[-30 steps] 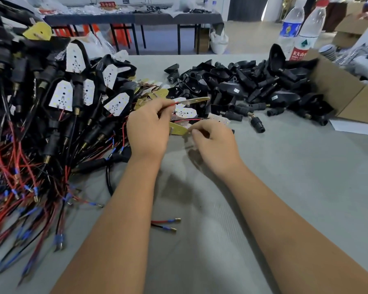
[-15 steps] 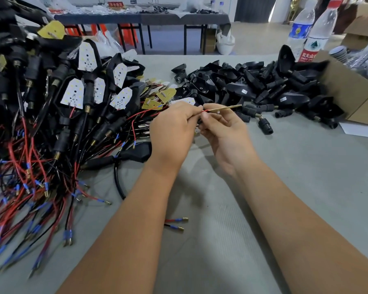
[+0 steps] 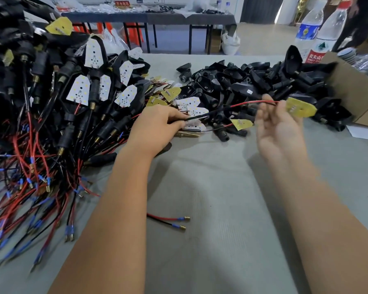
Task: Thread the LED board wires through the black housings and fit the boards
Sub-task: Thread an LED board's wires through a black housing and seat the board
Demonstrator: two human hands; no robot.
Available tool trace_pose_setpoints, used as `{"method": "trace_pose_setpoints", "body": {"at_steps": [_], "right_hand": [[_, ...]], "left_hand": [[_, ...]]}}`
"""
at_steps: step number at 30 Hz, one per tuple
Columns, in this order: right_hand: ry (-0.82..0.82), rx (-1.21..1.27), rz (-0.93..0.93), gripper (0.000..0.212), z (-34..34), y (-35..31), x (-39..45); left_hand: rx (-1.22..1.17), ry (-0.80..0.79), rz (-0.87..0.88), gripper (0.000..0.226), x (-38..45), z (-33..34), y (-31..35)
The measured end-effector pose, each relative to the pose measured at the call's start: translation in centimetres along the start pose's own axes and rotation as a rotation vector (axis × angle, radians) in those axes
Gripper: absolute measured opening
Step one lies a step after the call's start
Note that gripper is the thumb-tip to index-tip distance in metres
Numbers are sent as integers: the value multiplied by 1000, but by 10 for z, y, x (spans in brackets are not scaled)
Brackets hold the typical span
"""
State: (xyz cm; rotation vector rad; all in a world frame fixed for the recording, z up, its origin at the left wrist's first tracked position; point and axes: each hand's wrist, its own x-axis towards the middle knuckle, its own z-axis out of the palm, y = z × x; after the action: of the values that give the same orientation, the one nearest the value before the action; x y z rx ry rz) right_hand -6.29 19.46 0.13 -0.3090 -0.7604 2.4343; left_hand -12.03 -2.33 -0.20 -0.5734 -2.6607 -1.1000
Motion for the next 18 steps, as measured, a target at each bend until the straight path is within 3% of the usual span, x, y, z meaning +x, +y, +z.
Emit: {"method": "trace_pose_setpoints", "body": {"at_steps": [5,11,13,18], "right_hand": [[-14,42,92,10,-13,-10,-1],[-263,-439,163,14,1,25,-21],[-260,-471,154,22,1,29,-21],[-141,-384,145,28,-8,15,-8]], "left_hand": [[97,72,113,14,-3,16,23],[137,60,278,20,-12,47,45],[154,89,246,20,-12,50,41],[88,144,60,48,-11,46,28]]}}
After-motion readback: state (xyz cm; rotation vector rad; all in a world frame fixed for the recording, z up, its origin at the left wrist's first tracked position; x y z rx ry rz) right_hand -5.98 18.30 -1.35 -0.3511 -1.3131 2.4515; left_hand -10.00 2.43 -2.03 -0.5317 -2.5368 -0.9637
